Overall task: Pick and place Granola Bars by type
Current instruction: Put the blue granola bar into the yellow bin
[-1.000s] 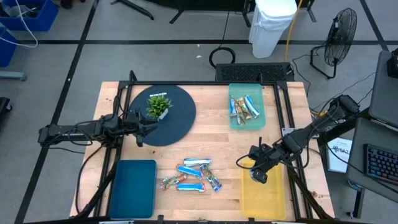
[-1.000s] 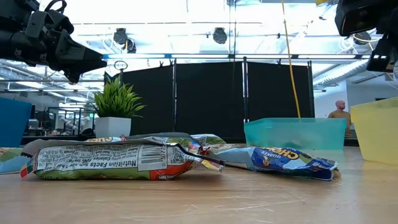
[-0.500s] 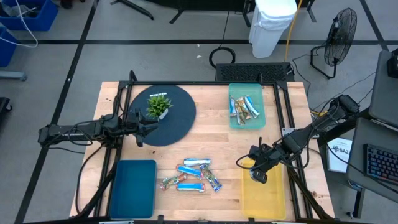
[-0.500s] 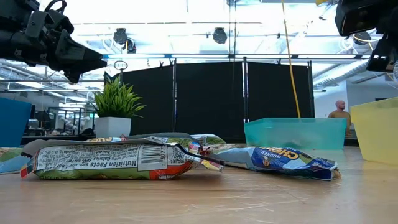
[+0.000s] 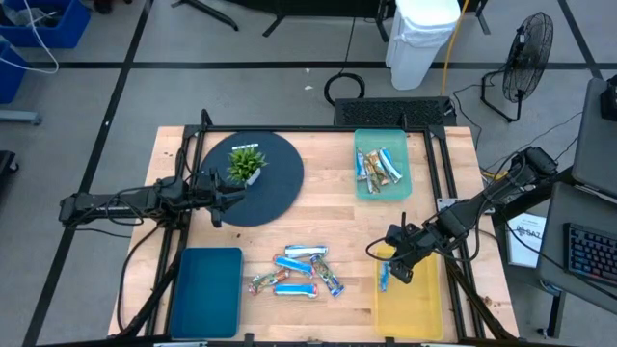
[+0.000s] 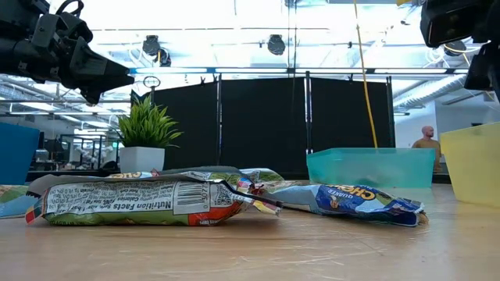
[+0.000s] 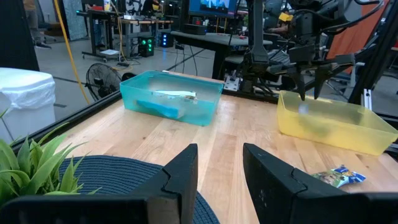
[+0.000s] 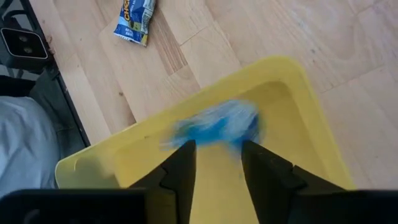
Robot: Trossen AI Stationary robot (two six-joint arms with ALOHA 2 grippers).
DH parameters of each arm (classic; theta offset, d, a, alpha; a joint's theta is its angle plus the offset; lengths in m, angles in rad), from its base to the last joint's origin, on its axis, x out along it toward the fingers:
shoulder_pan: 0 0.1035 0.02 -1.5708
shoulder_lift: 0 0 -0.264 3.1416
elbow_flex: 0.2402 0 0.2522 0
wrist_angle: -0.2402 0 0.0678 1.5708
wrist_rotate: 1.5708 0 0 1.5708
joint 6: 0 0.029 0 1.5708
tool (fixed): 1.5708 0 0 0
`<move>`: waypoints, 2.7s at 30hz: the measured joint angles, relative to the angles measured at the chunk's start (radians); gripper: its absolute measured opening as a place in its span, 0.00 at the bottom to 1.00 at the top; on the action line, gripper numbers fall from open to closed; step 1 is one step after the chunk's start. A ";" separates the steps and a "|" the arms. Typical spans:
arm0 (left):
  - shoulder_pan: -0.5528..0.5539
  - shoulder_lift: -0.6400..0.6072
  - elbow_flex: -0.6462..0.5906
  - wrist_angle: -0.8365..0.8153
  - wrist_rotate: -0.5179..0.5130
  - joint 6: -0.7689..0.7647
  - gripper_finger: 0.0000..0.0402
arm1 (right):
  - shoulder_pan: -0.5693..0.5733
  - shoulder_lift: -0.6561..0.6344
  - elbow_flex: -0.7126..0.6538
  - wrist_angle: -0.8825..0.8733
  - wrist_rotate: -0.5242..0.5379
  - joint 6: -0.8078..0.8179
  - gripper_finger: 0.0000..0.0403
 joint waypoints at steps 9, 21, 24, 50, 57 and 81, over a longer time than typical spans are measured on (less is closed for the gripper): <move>0.000 0.000 0.000 0.000 0.000 0.000 0.33 | -0.002 0.000 0.000 0.033 0.026 -0.037 0.34; 0.000 0.000 0.000 0.000 0.000 0.000 0.33 | -0.077 0.076 0.001 0.889 0.131 -0.827 0.33; 0.000 0.000 0.000 0.000 0.000 0.000 0.33 | -0.123 0.128 0.001 0.914 0.095 -0.902 0.35; 0.000 0.000 0.000 0.000 0.000 0.000 0.33 | -0.349 0.647 0.000 1.106 -0.006 -0.919 0.48; 0.000 0.000 0.000 0.000 0.000 0.000 0.33 | -0.349 0.706 0.000 1.162 -0.006 -0.899 0.49; 0.000 0.000 0.000 0.000 0.000 0.000 0.33 | -0.355 0.750 0.000 1.201 0.070 -1.018 0.03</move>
